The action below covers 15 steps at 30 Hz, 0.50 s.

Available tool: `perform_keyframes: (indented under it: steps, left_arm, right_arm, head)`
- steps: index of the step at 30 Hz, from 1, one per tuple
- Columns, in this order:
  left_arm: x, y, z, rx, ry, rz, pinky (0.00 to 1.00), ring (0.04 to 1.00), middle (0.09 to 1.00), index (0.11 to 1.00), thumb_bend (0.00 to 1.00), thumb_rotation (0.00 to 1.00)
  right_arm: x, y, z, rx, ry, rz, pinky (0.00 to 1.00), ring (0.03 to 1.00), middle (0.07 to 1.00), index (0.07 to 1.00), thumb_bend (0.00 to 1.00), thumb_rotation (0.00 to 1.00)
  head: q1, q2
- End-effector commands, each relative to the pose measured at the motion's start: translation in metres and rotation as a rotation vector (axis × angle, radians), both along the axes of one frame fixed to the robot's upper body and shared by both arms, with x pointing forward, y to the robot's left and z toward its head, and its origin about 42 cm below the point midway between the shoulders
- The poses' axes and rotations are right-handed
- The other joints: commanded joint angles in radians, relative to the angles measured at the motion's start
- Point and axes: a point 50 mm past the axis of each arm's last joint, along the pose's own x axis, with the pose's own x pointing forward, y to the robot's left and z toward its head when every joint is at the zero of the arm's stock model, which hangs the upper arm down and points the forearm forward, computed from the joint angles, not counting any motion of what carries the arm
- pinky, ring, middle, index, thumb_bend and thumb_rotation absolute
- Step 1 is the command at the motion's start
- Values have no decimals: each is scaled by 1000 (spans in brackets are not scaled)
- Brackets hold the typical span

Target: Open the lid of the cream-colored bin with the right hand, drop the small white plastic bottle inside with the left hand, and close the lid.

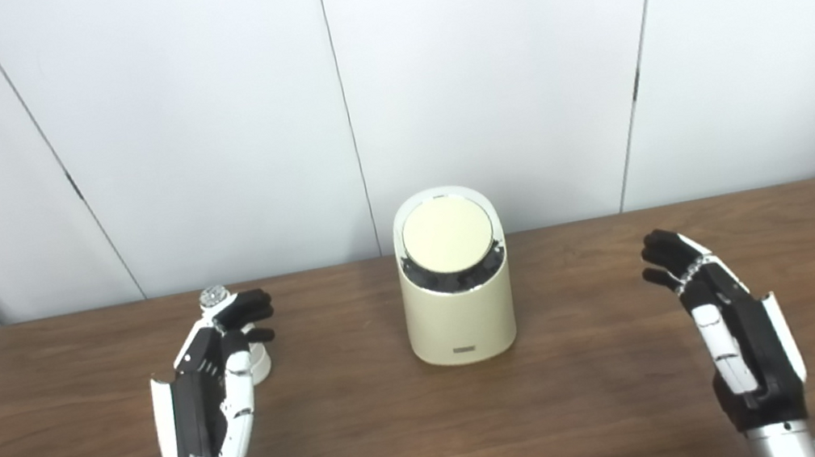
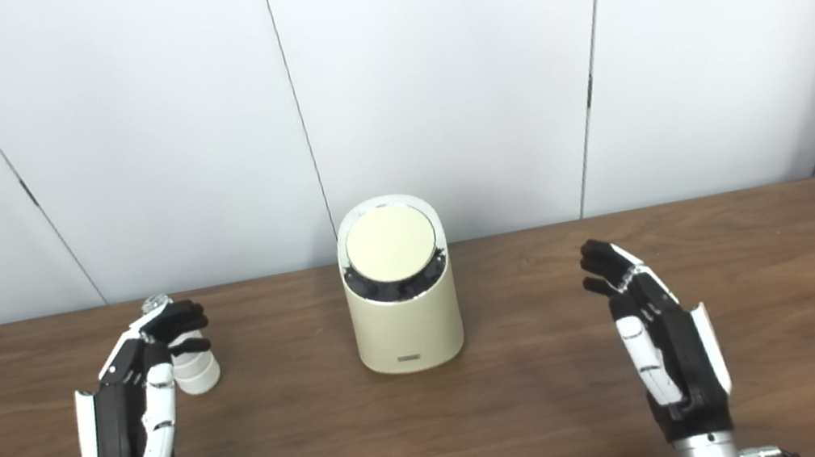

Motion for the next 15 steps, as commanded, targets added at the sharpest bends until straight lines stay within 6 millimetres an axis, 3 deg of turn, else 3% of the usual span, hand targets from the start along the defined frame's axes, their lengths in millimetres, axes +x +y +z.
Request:
perform_keyframes:
  steps: [1, 2, 5, 12, 15]
  left_arm:
    - [7, -2, 13, 6, -63, -9, 590, 687, 706, 691, 217, 722]
    - [8, -2, 13, 9, -63, -9, 587, 686, 705, 691, 216, 724]
    - [8, -1, 12, 15, -59, -11, 590, 689, 708, 695, 218, 738]
    - [11, -2, 11, 18, -56, -3, 580, 680, 702, 691, 215, 759]
    - [12, -3, 11, 20, -58, -1, 581, 678, 701, 690, 215, 766]
  right_arm:
    - [5, 5, 30, -85, -77, -26, 776, 836, 844, 830, 446, 770]
    - [5, 7, 34, -115, -64, -44, 780, 847, 856, 843, 546, 763]
    - [7, 11, 47, -181, -39, -72, 805, 868, 878, 864, 676, 739]
    - [18, 22, 85, -288, -15, -86, 838, 892, 897, 878, 776, 747]
    - [24, 29, 103, -302, 13, -96, 853, 903, 924, 887, 805, 701]
  head:
    - [-6, 0]
    - [-9, 0]
    - [-16, -2]
    - [-19, -8]
    - [-17, -11]
